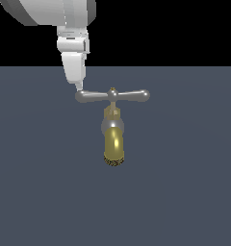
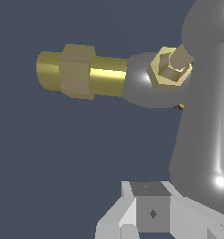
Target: Turn on the faucet by rotating a designated handle.
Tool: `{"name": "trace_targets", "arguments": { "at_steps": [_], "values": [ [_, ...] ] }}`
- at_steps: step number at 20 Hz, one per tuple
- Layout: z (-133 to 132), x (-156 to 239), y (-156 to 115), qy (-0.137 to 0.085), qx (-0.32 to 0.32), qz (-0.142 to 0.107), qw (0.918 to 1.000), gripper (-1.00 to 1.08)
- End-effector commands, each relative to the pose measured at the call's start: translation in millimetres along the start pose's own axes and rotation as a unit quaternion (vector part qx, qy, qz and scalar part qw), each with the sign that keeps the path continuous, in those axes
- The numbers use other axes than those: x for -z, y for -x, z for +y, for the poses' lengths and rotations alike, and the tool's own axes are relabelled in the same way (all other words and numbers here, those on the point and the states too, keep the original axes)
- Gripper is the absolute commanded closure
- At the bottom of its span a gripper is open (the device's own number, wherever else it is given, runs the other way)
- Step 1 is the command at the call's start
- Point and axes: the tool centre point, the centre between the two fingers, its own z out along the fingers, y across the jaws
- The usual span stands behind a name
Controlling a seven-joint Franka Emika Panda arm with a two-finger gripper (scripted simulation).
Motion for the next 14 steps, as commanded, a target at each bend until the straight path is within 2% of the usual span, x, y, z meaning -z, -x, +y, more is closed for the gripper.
{"name": "trace_targets", "arguments": {
  "at_steps": [1,8,14],
  "values": [
    [-6.0,-5.6,-4.5,0.000,-0.015,0.001,0.9999,1.08],
    [-12.5,-10.8,-9.5,0.001,-0.031,0.001,0.9995,1.08],
    [-6.6,-10.8,-8.6,0.001,-0.031,0.001,0.9995,1.08]
  ]
}}
